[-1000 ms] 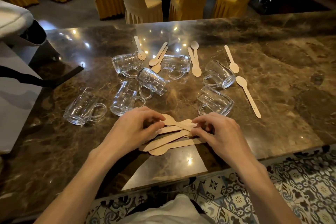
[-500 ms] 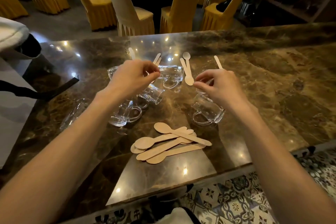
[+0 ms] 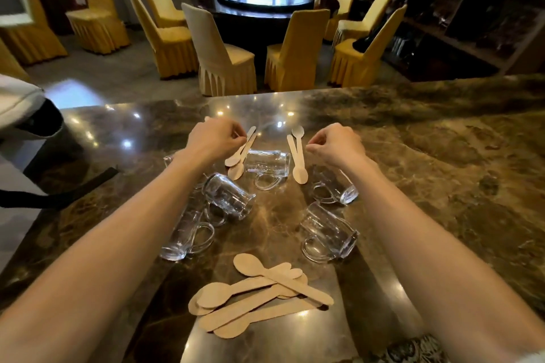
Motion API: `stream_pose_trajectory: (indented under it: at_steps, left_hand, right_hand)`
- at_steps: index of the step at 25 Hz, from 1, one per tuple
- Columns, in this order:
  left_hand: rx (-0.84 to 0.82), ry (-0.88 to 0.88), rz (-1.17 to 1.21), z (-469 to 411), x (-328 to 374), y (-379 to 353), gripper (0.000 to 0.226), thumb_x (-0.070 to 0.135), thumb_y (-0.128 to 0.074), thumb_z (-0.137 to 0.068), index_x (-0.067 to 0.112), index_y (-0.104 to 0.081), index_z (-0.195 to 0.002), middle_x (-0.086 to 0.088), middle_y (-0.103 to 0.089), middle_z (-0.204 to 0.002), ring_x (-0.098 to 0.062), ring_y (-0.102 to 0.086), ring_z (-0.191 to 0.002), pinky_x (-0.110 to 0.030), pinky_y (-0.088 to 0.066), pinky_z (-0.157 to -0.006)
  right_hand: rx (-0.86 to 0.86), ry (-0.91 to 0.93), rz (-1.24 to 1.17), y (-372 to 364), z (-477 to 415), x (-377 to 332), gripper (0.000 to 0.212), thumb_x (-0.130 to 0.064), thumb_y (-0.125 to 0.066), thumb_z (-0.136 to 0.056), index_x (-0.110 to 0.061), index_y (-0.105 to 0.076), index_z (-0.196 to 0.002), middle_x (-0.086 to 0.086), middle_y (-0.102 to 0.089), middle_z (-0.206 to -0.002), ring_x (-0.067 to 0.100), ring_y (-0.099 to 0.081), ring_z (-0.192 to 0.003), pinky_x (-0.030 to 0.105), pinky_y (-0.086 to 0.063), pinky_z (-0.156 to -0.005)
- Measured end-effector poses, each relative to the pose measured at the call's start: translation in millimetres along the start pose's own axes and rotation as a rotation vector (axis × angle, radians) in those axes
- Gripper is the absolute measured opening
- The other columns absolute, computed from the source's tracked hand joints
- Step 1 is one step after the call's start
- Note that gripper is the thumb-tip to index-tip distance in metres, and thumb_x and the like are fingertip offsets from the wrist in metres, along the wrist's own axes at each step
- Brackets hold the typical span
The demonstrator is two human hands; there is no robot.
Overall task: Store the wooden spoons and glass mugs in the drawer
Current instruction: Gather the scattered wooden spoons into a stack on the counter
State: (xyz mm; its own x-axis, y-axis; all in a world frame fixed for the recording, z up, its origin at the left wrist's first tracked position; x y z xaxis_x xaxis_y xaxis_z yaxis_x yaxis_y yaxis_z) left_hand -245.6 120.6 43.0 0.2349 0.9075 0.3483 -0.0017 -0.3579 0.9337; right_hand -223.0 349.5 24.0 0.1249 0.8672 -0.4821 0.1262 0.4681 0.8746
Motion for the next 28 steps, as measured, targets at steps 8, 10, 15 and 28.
stream_pose_trajectory:
  at_steps: [8, 10, 15, 28]
  left_hand:
    - [-0.061, 0.074, -0.109, -41.9, -12.1, -21.7, 0.026, 0.038, -0.053, -0.091, 0.021, -0.067, -0.105, -0.002, -0.070, -0.101, -0.018, -0.061, -0.091, -0.035, -0.042, -0.086]
    - [-0.103, 0.105, -0.147, -52.6, -16.3, -27.2, 0.027, 0.042, -0.053, -0.090, 0.022, -0.067, -0.103, 0.000, -0.069, -0.101, -0.019, -0.060, -0.096, -0.039, -0.037, -0.094]
    - [-0.179, 0.143, -0.143, -72.0, -24.9, -41.9, 0.028, 0.043, -0.055, -0.088, 0.020, -0.065, -0.099, 0.000, -0.068, -0.095, -0.020, -0.058, -0.097, -0.046, -0.027, -0.101]
    - [-0.149, 0.188, -0.065, -79.4, -28.6, -55.6, 0.018, 0.034, -0.059, -0.088, 0.018, -0.063, -0.095, 0.000, -0.062, -0.086, -0.017, -0.051, -0.085, -0.048, -0.029, -0.101]
  right_hand:
    - [-0.054, -0.049, 0.038, -21.4, -49.4, 9.6, 0.017, -0.032, -0.068, -0.084, -0.017, -0.074, -0.089, -0.001, -0.068, -0.080, 0.013, -0.062, -0.069, 0.029, -0.055, -0.066]
    - [-0.082, -0.069, 0.048, -29.2, -58.3, 11.5, 0.017, -0.032, -0.069, -0.083, -0.017, -0.074, -0.087, 0.001, -0.068, -0.081, 0.016, -0.063, -0.070, 0.033, -0.057, -0.069]
    - [-0.129, -0.123, 0.101, -43.9, -75.2, 12.3, 0.028, -0.038, -0.069, -0.081, -0.015, -0.070, -0.098, 0.006, -0.068, -0.092, 0.022, -0.065, -0.082, 0.039, -0.057, -0.077]
    - [-0.138, -0.290, 0.108, -50.9, -84.0, 6.8, 0.028, -0.031, -0.069, -0.081, -0.013, -0.062, -0.101, 0.008, -0.064, -0.095, 0.024, -0.064, -0.085, 0.036, -0.056, -0.078]
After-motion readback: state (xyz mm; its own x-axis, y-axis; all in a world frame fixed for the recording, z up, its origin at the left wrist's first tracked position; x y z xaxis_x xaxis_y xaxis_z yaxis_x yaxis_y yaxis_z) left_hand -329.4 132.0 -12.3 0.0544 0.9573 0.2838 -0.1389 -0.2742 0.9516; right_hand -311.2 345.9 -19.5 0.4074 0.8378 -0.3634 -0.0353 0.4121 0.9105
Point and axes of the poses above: each hand's wrist, its own z-axis away from the middle knuckle, its own y-axis out of the back of the hand, x = y × z, the point moved 2 cm from there along -z, towards the middle knuckle
